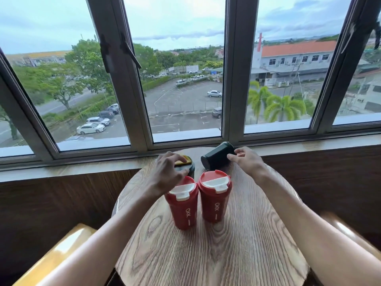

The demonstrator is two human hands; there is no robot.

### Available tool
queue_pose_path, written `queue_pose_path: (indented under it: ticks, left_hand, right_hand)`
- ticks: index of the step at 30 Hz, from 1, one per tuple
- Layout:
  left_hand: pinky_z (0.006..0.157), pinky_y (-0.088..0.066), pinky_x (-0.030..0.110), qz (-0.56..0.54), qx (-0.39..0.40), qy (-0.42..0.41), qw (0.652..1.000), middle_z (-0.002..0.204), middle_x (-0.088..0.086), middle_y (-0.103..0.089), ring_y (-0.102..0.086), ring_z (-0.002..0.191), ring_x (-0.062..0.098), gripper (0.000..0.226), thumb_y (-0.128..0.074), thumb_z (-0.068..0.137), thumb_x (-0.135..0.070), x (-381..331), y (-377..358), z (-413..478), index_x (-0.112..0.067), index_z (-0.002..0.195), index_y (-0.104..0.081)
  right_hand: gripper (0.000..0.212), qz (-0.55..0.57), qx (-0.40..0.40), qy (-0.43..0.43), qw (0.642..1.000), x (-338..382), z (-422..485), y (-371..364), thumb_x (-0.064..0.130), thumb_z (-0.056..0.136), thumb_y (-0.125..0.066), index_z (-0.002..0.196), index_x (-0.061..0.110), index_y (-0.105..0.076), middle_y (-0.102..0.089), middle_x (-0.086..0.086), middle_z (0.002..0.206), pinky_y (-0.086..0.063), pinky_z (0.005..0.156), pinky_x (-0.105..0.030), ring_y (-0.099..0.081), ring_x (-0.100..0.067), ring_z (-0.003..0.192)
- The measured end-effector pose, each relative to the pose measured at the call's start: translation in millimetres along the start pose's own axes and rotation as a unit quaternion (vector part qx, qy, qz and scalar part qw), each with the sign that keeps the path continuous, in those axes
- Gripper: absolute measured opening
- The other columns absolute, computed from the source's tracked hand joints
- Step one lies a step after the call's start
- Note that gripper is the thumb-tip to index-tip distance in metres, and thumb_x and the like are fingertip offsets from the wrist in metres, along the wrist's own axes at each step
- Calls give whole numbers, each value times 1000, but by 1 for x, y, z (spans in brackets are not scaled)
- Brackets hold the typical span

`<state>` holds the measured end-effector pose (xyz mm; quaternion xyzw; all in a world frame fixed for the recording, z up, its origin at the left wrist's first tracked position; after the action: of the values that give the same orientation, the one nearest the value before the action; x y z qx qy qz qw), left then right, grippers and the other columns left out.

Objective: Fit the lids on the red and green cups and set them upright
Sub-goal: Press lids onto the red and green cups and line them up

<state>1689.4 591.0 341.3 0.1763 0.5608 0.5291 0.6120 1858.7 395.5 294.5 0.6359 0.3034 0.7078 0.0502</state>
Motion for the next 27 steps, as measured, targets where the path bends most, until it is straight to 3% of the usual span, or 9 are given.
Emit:
queue_pose_path:
  ticks: [3,7,11,13,16,20,24,27]
  left_hand:
    - [99,-29,24,9,-6,19,1000,128,1,-58,-42,125,18,31,-66,86,-28,3,-2,4,-18,115,-69]
    - [102,-29,25,30,20,31,999,128,-2,-56,-40,128,16,33,-68,84,-31,4,-8,5,-22,116,-67]
    - [108,-37,37,46,69,51,995,122,-27,-51,-47,122,6,32,-63,73,-60,18,-10,2,-46,102,-61]
    - [107,-38,38,42,83,53,994,119,-34,-50,-49,120,3,35,-60,71,-64,21,-10,0,-46,101,-61]
    - [107,-39,37,17,40,43,998,121,-27,-55,-50,120,1,27,-57,79,-58,23,-6,2,-43,101,-63]
    - [100,-41,31,-48,-57,85,994,119,-6,-60,-53,113,9,18,-65,87,-29,36,8,12,-28,105,-69]
    - [90,-49,31,-130,-7,148,980,113,3,-64,-60,108,21,34,-73,81,-17,54,-5,24,-21,114,-65]
    - [78,-48,22,-263,35,207,942,113,3,-64,-61,103,16,40,-70,84,-11,64,-21,24,-17,122,-59]
  right_hand:
    - [57,-9,23,-29,999,-16,52,-10,35,86,-70,132,7,-52,-59,-12,131,-41,96,-34,-55,-26,117]
    - [79,-41,21,-75,996,-40,114,-22,51,75,-74,135,7,-46,-51,-17,138,-41,106,-43,-50,-32,124]
    - [105,6,48,-131,990,-64,151,-43,62,59,-78,138,4,-40,-48,-19,140,-41,107,-47,-45,-35,130]
    - [112,34,59,-143,987,-72,154,-54,61,53,-82,138,4,-38,-48,-19,139,-43,106,-49,-45,-36,130]
    - [104,49,37,-136,989,-72,154,-59,53,59,-85,137,4,-36,-48,-22,138,-42,106,-49,-44,-37,129]
    - [90,117,28,-133,984,-67,156,-64,37,58,-89,128,10,-41,-54,-19,130,-48,99,-46,-53,-34,118]
    - [93,160,37,-89,982,-66,154,-67,49,34,-88,114,27,-45,-55,-12,126,-49,99,-49,-55,-29,114]
    - [76,143,52,20,988,-38,134,-62,40,51,-91,112,31,-46,-54,-11,124,-49,98,-45,-55,-28,111]
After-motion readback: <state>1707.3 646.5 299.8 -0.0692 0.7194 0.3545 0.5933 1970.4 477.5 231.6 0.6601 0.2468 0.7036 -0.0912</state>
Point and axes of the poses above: each hand's wrist, its own z-axis towards the middle knuckle, its own y-axis out of the back of the hand, x = y × z, the point moved 10 cm from there along z, towards the middle knuckle
